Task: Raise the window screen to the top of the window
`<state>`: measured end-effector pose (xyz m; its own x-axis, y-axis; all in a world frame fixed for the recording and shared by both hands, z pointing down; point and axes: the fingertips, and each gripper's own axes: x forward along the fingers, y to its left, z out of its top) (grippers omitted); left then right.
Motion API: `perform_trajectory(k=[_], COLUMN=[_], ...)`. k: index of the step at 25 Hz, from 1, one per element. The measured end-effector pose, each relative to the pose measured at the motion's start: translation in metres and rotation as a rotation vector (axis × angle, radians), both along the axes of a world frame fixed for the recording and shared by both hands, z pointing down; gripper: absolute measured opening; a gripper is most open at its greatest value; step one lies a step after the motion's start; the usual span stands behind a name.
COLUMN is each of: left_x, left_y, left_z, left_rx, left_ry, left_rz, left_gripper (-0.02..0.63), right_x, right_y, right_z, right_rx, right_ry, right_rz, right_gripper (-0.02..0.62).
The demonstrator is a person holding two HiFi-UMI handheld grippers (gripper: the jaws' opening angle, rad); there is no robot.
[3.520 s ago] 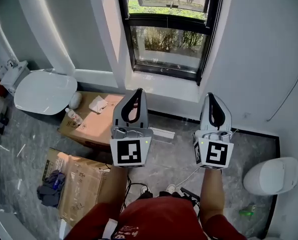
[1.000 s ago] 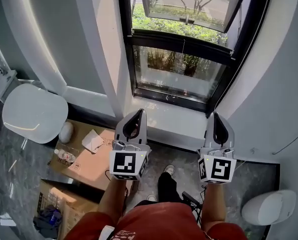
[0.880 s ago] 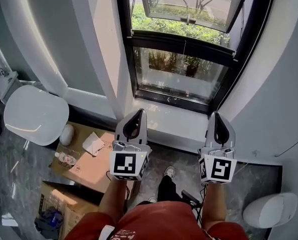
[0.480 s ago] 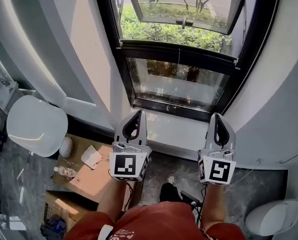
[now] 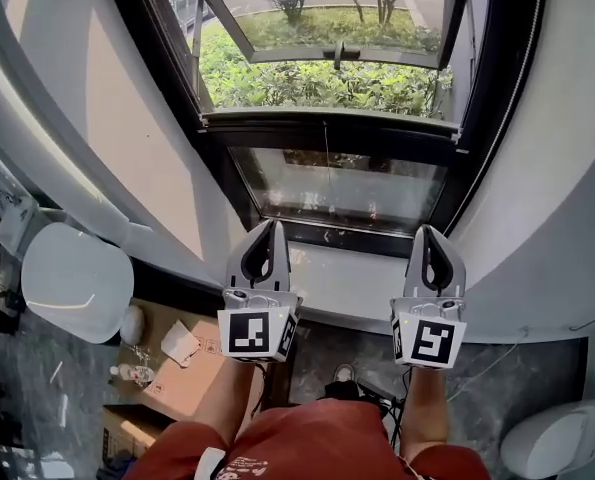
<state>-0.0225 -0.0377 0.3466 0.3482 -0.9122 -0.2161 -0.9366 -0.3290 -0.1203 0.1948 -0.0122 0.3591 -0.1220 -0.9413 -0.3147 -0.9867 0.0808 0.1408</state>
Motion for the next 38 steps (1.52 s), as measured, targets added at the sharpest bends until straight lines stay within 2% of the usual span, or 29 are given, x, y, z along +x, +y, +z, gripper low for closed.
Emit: perform_trajectory(k=[8, 16, 30, 38], left_x=[0.021, 0.026, -0.009, -0.033], left_y=[-0.032, -0.06, -0.137, -0.19], left_z=[-0.001, 0.001, 0.018, 0.022], left_rx=[0.002, 0.003, -0.05, -0.032], left_ry=[0.015, 0.023, 0.06, 0.066], left_rz=[0.007, 0.012, 0.022, 0.036], left_gripper=[0.005, 0.005, 0.005, 0.005], right_x=[0.015, 0.018, -0.015, -0.034], right_y=[-0.031, -0.06, -0.134, -0.178], right_z=[-0.008, -0.004, 0.002, 0.004], right_rx=[0.011, 0.008, -0.02, -0.042], right_ry=[0.014, 0.018, 0.069, 0.111], right_rz=[-0.007, -0.008, 0.005, 0.043], right_gripper=[0.009, 0.009, 0.009, 0.009])
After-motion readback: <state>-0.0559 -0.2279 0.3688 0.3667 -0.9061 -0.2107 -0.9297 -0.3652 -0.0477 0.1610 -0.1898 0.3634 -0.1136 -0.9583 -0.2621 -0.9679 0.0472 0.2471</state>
